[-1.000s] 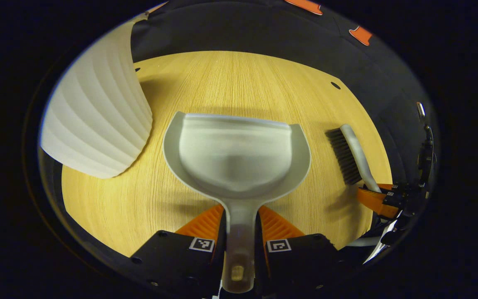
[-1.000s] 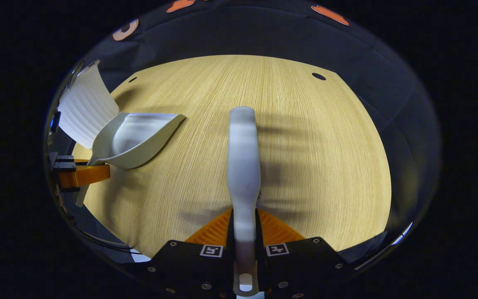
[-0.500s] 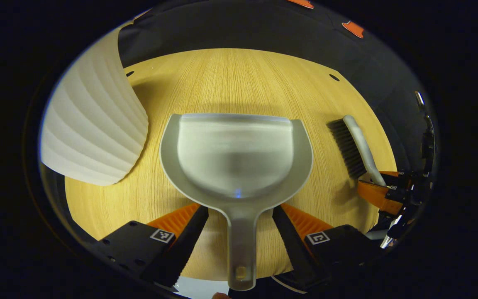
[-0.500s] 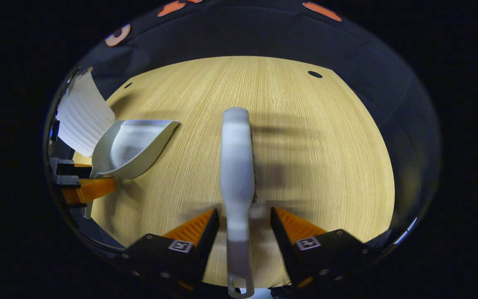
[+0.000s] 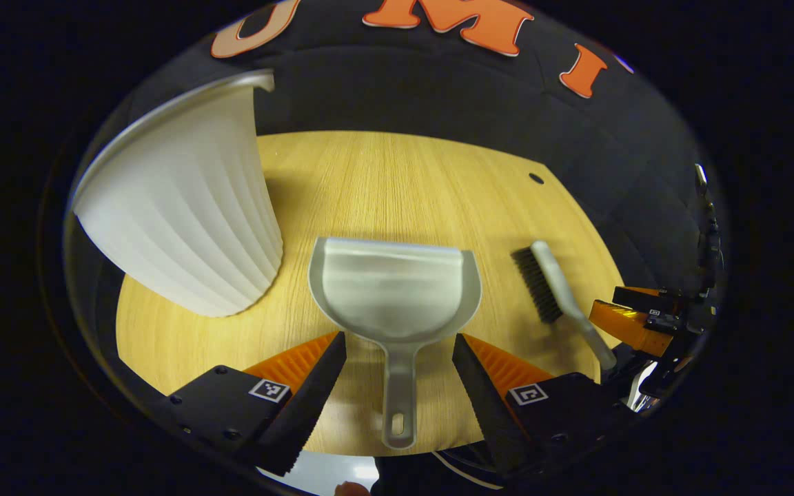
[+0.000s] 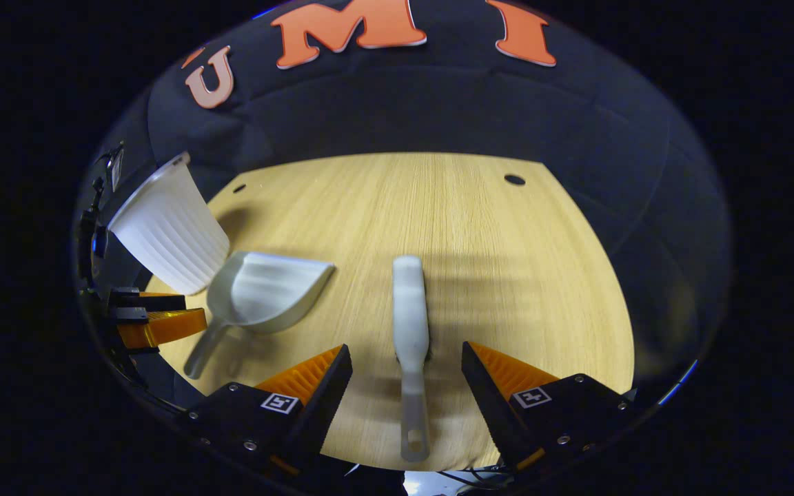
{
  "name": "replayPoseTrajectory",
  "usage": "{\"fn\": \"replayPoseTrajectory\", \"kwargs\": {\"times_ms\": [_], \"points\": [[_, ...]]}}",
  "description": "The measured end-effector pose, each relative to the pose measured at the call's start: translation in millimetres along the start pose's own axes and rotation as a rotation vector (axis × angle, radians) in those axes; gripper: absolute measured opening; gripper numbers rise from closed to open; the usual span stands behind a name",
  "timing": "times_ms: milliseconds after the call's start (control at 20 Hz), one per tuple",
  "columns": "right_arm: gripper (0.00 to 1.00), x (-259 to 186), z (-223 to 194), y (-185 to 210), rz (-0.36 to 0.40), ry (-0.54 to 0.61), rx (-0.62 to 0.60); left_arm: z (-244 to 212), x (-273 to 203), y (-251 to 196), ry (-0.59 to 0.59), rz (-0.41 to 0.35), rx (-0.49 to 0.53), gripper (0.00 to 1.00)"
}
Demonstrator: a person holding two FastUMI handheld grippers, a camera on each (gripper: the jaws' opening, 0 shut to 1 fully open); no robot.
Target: Pick up the small broom and dustpan from the desktop, sweep the trash into the dustpan with the broom, and then empty the trash into the garbage bin.
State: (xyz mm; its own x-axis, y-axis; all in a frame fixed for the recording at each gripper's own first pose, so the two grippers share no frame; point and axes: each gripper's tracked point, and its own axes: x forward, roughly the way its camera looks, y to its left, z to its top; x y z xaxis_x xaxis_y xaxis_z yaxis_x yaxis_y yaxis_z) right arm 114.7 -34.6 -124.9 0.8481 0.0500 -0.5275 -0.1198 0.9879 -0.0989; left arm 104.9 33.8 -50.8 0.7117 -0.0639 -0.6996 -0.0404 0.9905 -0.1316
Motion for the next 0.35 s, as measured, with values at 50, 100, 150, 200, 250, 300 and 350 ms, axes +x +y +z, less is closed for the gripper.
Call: {"fn": "replayPoseTrajectory", "kwargs": {"times_ms": [50, 100, 150, 200, 250, 300, 350], "points": [[0.96, -13, 19, 2, 0.001, -0.054, 0.004, 2, -4, 0, -0.053, 0.0, 0.005, 0.99], [0.96, -26, 36, 3, 0.003, -0.11, 0.01, 4, -6, -12, -0.104, -0.001, 0.011, 0.99], [0.96, -42, 54, 5, 0.005, -0.164, 0.017, 13, -27, -7, -0.156, 0.001, 0.016, 0.99], [0.96, -57, 72, 8, 0.005, -0.217, 0.022, 16, -43, -5, -0.213, 0.012, 0.011, 0.99], [0.96, -72, 90, 10, 0.004, -0.271, 0.022, 10, -27, -6, -0.277, 0.011, 0.015, 0.99], [0.96, -85, 108, 13, 0.0, -0.329, 0.019, 8, -19, -5, -0.347, 0.009, 0.029, 0.99], [0.96, -99, 123, 15, -0.008, -0.384, 0.015, 2, -30, -2, -0.405, 0.009, 0.047, 0.99]]}}
